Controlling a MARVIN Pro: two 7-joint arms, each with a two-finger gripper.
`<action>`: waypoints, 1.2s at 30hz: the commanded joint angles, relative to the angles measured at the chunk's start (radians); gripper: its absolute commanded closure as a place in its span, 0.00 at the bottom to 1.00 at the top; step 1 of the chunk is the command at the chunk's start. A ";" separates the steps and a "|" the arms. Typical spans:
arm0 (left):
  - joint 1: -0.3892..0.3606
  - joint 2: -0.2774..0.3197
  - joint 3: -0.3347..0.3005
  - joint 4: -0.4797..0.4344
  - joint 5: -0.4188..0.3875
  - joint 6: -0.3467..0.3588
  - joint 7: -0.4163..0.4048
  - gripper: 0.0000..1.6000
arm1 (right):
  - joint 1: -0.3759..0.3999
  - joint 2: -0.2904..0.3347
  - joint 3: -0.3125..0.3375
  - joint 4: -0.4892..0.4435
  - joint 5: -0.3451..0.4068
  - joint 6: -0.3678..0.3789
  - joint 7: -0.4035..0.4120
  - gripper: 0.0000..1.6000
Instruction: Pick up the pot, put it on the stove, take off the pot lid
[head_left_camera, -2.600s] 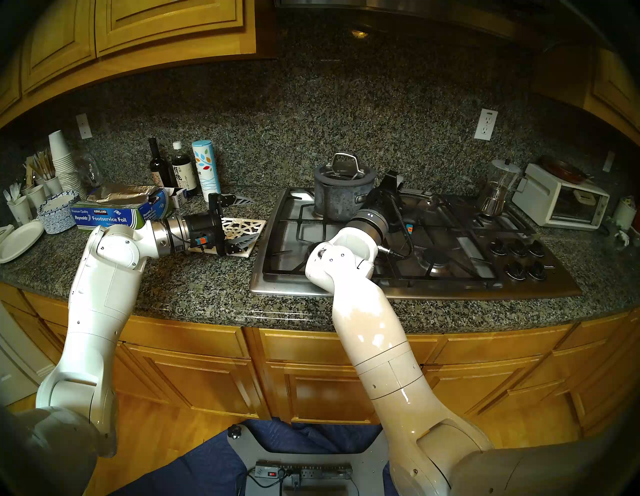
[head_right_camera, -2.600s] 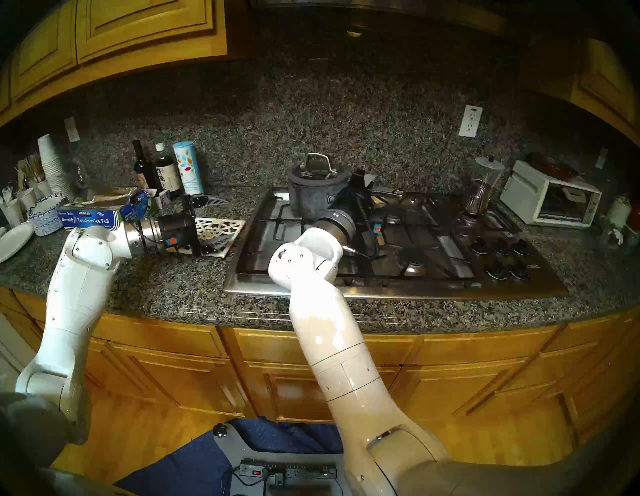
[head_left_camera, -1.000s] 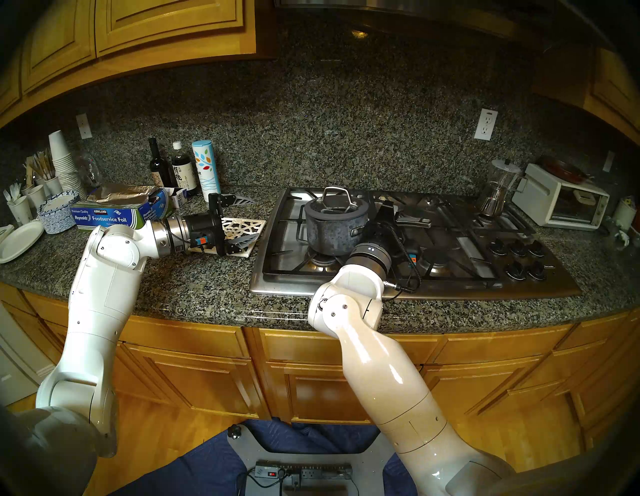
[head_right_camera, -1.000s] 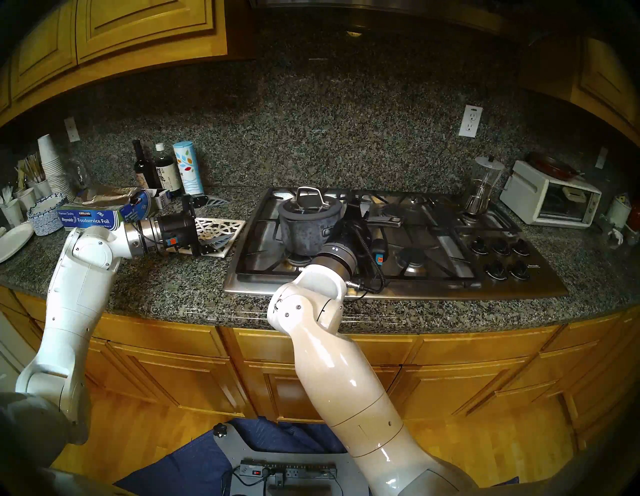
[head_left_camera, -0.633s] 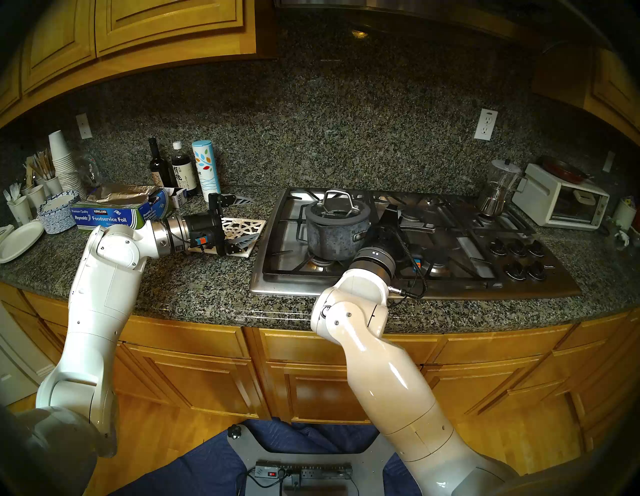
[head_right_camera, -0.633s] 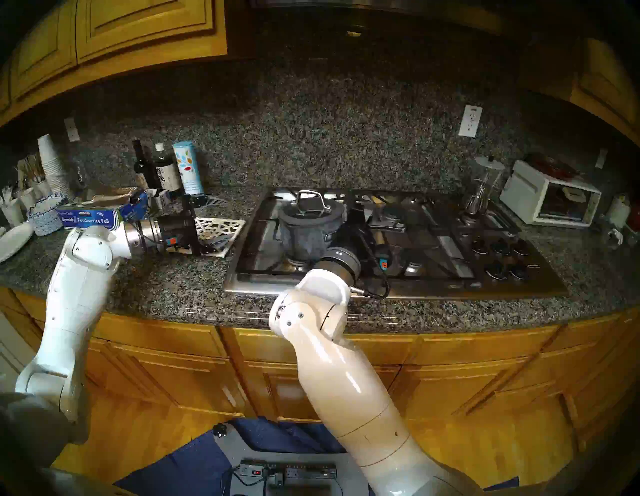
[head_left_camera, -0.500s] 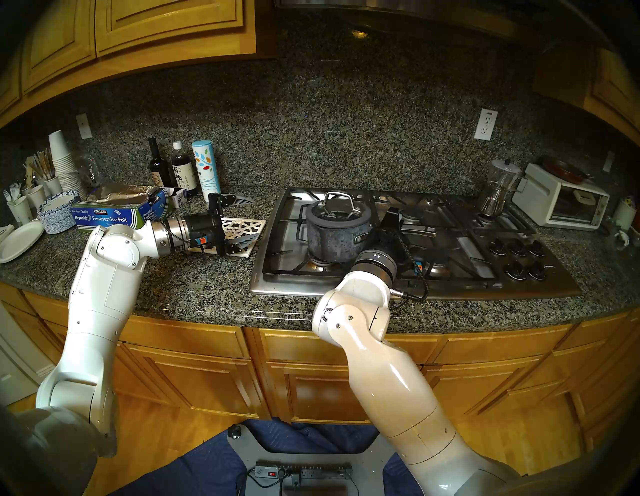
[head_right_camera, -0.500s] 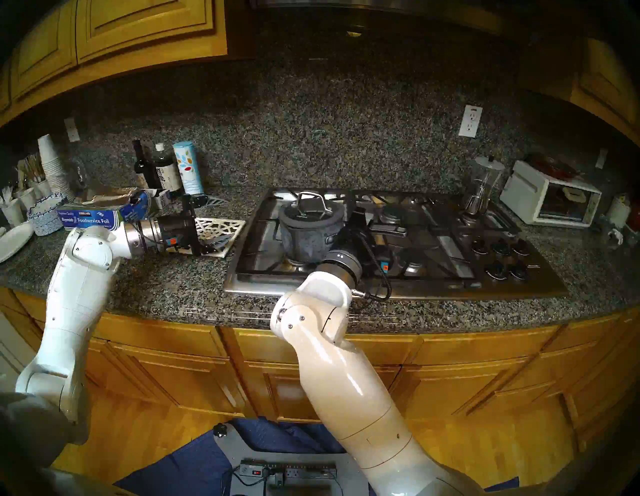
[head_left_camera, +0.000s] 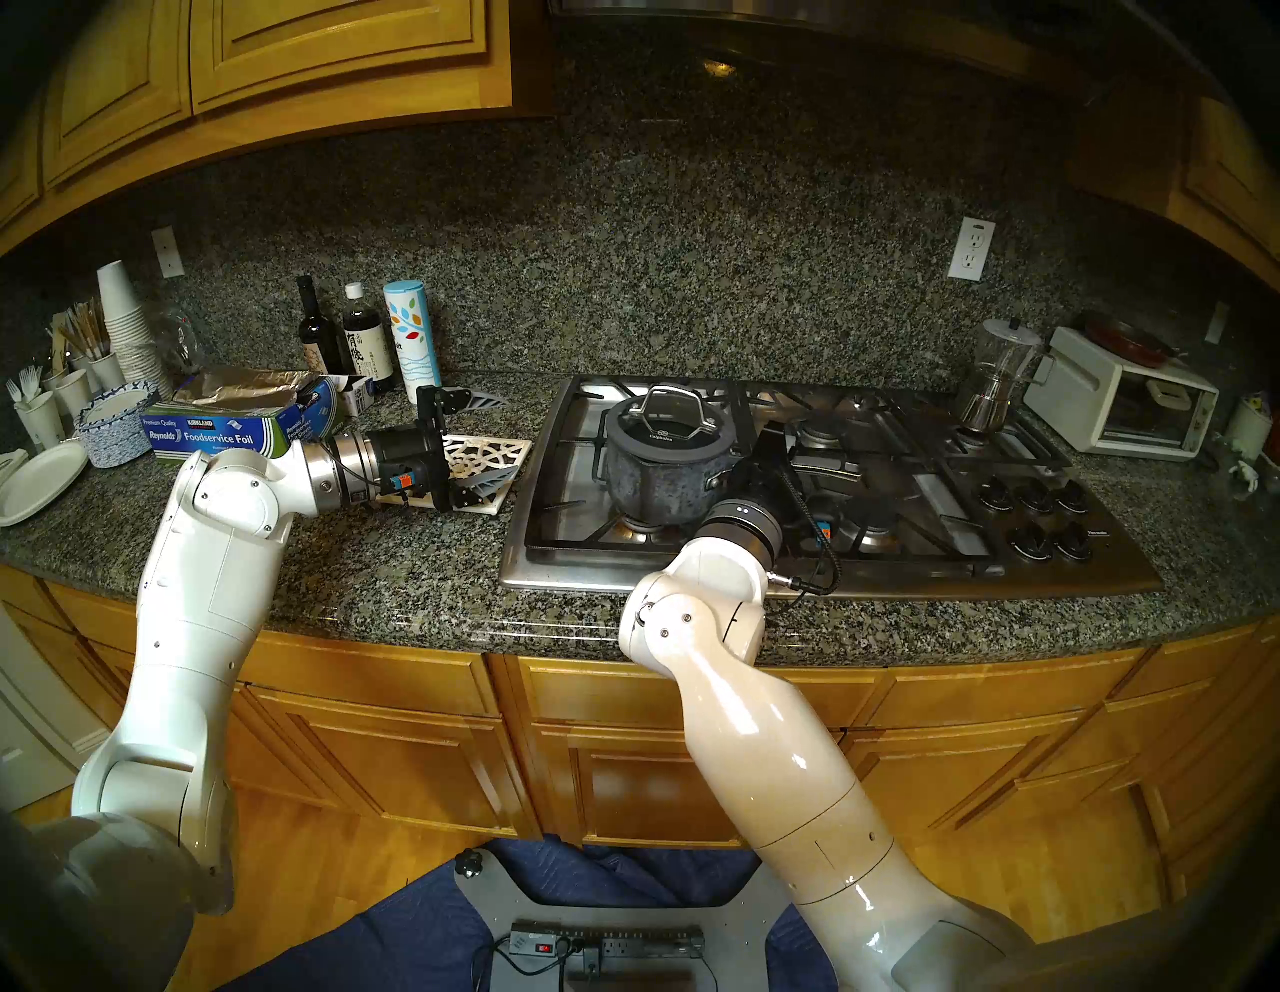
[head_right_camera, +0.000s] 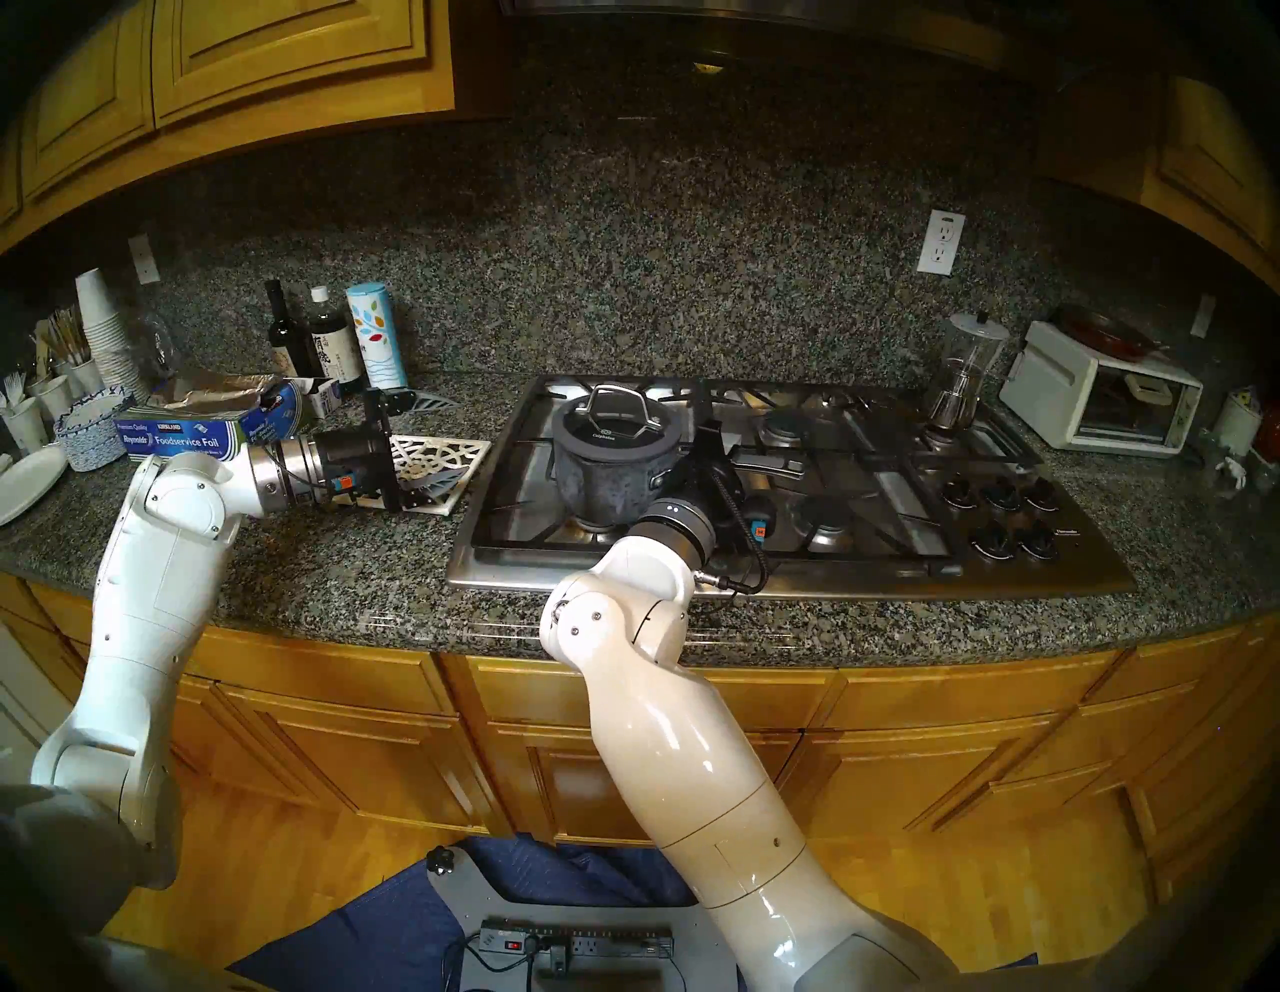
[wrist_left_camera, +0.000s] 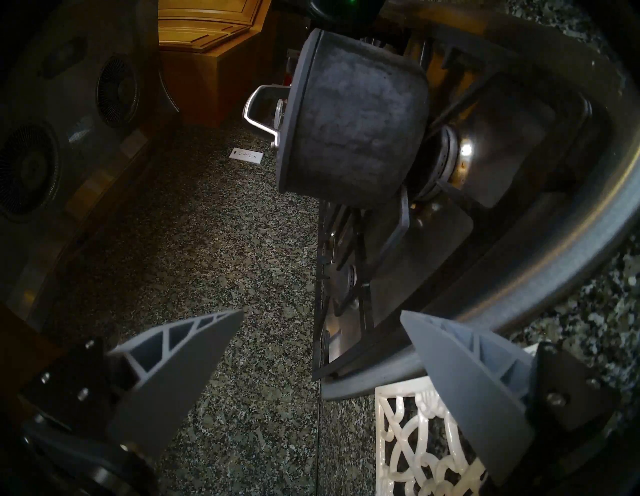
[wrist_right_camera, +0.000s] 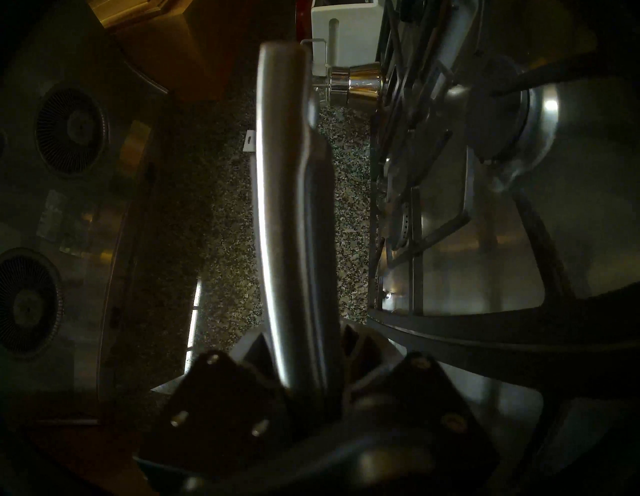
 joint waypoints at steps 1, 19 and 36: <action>-0.038 0.002 -0.012 -0.020 -0.012 -0.002 0.010 0.00 | 0.064 -0.024 0.004 -0.013 -0.005 0.002 0.038 1.00; -0.037 0.002 -0.012 -0.020 -0.012 -0.002 0.010 0.00 | 0.064 -0.023 -0.002 -0.040 -0.014 0.002 0.039 1.00; -0.038 0.002 -0.012 -0.020 -0.012 -0.002 0.010 0.00 | 0.054 -0.015 -0.018 -0.066 -0.029 0.002 0.018 0.00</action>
